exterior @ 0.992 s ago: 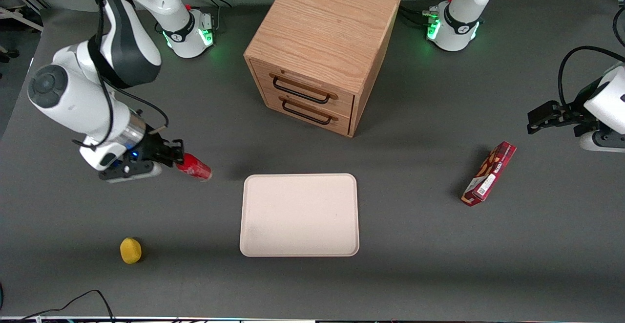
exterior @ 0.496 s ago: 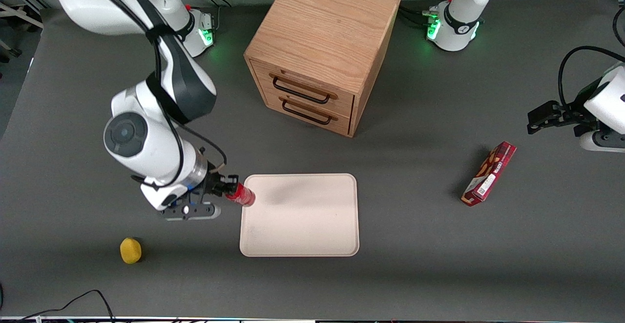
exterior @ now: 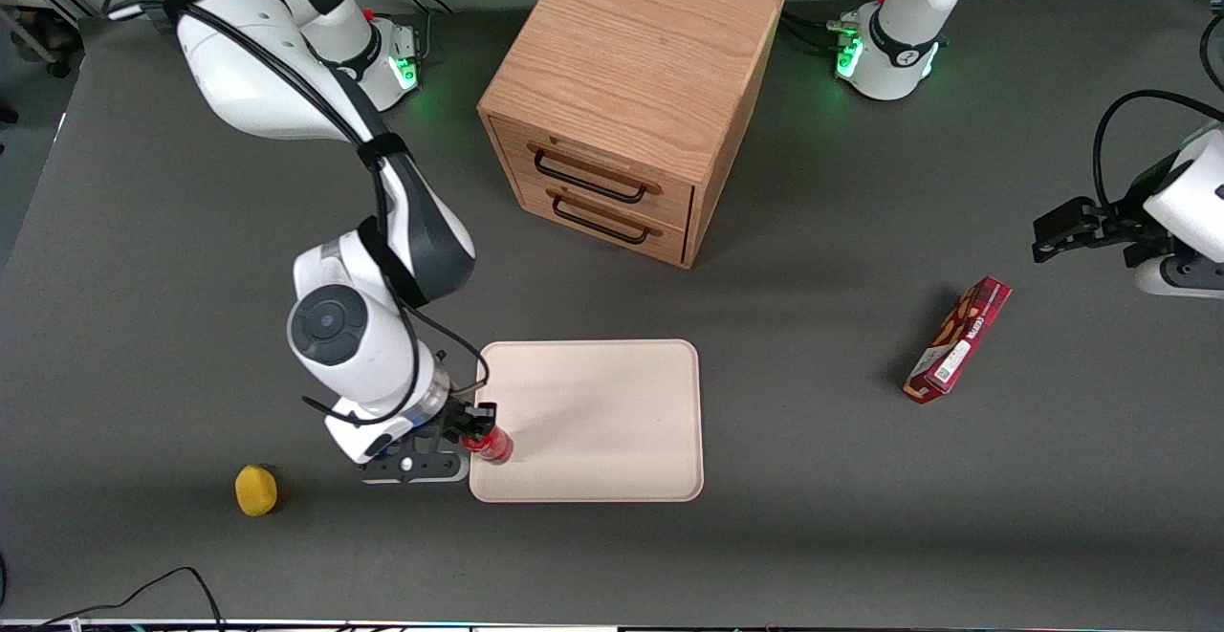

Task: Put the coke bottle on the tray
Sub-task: 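Carry the bottle to the cream tray's edge and lower it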

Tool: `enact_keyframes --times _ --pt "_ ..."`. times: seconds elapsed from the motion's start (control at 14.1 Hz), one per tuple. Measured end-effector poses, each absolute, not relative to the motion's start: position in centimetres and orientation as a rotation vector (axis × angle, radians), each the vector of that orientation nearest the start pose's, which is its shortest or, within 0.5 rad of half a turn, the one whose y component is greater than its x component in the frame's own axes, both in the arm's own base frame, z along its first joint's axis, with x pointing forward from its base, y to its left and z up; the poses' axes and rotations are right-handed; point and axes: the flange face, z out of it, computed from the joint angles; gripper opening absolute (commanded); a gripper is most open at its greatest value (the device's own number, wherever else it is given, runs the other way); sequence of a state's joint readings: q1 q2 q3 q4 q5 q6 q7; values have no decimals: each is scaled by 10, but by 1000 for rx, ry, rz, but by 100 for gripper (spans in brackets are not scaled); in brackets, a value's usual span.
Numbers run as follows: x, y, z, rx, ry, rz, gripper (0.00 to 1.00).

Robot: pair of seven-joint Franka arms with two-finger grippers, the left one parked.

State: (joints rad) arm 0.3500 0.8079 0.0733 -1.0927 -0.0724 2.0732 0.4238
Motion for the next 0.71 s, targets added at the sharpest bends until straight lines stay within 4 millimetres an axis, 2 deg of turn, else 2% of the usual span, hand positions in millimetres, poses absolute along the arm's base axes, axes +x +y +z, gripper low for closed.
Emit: enact_keyframes --times 0.28,0.35,0.43,0.5,0.57,0.71 --pt "727 295 336 -3080 11 -256 0" --pt "728 292 333 -3083 18 -253 9" --pt "729 290 331 -3085 21 -250 60" --pt "729 290 328 -3087 20 -245 63" --pt "729 291 327 -3087 20 -243 100" --pt "729 292 328 -3085 17 -247 100"
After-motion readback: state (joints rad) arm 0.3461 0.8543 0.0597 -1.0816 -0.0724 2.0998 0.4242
